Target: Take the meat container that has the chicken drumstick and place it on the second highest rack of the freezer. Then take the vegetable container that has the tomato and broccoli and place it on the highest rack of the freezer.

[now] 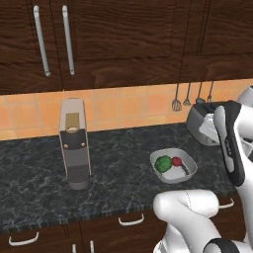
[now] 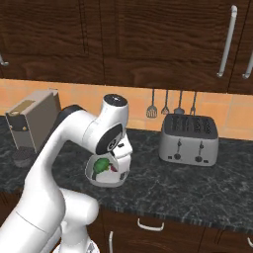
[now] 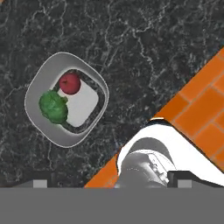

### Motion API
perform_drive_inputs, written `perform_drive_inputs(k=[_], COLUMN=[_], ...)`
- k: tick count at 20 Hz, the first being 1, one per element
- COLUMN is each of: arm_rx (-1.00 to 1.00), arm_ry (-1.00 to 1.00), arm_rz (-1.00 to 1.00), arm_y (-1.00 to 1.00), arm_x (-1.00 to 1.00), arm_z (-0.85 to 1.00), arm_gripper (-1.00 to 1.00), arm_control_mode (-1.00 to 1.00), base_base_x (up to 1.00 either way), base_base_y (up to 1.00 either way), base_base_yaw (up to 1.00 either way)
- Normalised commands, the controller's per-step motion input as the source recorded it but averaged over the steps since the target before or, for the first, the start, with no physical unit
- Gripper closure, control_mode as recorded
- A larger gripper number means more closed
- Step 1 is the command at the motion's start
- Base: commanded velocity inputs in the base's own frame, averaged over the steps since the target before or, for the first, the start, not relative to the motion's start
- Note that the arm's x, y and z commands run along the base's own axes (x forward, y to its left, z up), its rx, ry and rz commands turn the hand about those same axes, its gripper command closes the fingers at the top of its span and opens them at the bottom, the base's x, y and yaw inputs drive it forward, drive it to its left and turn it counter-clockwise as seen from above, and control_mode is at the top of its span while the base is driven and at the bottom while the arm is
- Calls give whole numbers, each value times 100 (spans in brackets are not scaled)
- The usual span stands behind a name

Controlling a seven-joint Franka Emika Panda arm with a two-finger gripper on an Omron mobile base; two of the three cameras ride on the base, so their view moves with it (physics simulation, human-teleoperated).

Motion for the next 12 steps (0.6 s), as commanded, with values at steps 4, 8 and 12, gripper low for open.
perform_drive_inputs(k=[4,8,12], arm_rx=[0,-8,-12], arm_ry=[7,4,0], arm_rz=[48,27,25], arm_y=[0,0,-1], arm_x=[54,46,39], arm_z=[-32,-27,-44], arm_gripper=[-100,-100,-100], arm_control_mode=[-100,-100,-100], base_base_x=[0,0,0], base_base_y=[0,0,0], base_base_yaw=[0,0,0])
